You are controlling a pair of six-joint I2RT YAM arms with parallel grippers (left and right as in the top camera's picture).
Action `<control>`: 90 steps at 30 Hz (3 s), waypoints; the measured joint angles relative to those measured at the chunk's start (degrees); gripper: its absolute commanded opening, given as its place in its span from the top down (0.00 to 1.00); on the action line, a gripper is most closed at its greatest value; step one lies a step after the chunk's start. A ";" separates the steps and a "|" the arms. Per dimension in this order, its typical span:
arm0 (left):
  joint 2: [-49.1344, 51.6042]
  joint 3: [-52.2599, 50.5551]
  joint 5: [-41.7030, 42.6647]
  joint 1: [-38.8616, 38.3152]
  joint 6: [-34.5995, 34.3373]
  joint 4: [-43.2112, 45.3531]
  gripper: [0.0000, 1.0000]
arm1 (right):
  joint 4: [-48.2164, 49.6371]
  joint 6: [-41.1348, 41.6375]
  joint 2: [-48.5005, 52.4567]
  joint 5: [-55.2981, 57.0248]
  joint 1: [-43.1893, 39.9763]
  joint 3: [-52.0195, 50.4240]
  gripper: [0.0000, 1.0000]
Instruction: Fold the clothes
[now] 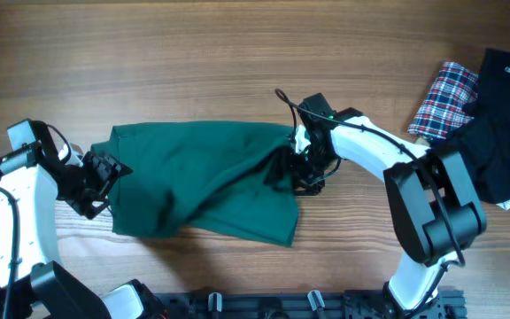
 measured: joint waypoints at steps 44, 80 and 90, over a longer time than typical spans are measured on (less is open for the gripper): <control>14.91 0.17 1.16 -4.79 -0.81 11.56 0.10 | -8.66 -6.36 -0.74 19.19 -18.29 5.18 0.00; 21.62 8.07 -4.63 -12.46 -7.74 7.65 0.96 | -15.34 -7.21 -0.68 30.56 -23.87 5.33 0.00; 14.86 16.46 -8.02 -15.72 -5.79 -0.35 0.96 | -15.34 -7.21 -0.68 30.75 -24.09 5.33 0.00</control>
